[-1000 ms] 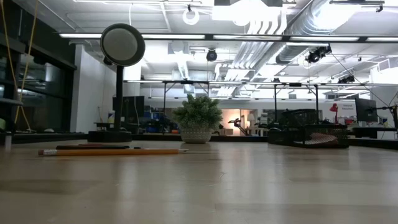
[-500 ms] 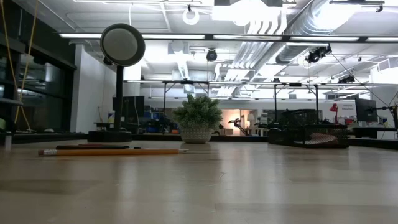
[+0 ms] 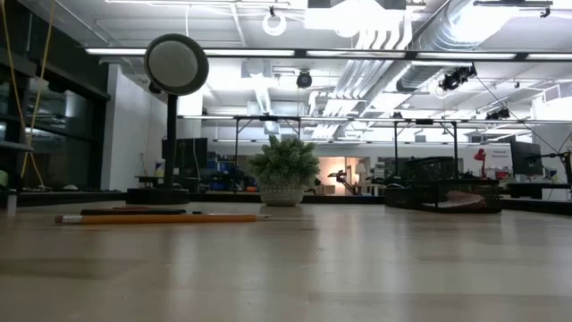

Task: Pick and place office supplies into organizer
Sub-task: Put the ballpen into the desk organizer

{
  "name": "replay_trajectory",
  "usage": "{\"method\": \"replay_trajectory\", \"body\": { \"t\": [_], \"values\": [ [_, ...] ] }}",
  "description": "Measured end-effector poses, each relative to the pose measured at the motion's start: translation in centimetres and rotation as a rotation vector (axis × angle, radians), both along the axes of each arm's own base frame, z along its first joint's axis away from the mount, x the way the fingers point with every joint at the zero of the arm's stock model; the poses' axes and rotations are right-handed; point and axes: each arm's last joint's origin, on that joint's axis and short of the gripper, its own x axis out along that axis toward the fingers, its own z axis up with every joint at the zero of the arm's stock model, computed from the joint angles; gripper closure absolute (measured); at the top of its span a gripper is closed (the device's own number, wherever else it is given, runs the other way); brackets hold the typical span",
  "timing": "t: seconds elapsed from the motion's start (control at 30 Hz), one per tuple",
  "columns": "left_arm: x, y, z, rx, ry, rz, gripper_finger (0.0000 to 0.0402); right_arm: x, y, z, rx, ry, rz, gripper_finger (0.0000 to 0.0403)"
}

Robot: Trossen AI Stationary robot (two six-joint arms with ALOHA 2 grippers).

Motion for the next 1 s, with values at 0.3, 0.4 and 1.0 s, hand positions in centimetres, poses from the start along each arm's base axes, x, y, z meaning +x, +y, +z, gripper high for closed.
{"method": "replay_trajectory", "body": {
  "t": [0.3, 0.4, 1.0],
  "values": [
    [0.1, 0.0, -0.2, 0.014, 0.024, 0.021, 0.0393, -2.1, 4.1, -2.8, -0.109, 0.278, -0.436, 0.0177],
    [0.1, 0.0, -0.2, 0.015, 0.025, 0.022, 0.039, -3.4, 5.1, -4.5, -0.103, 0.382, -0.589, 0.0186],
    [1.1, 5.4, -0.8, -0.096, 0.102, 0.114, 0.0377, -11.1, 5.5, -11.8, 0.222, 0.447, -0.946, 0.0396]
  ]
}}
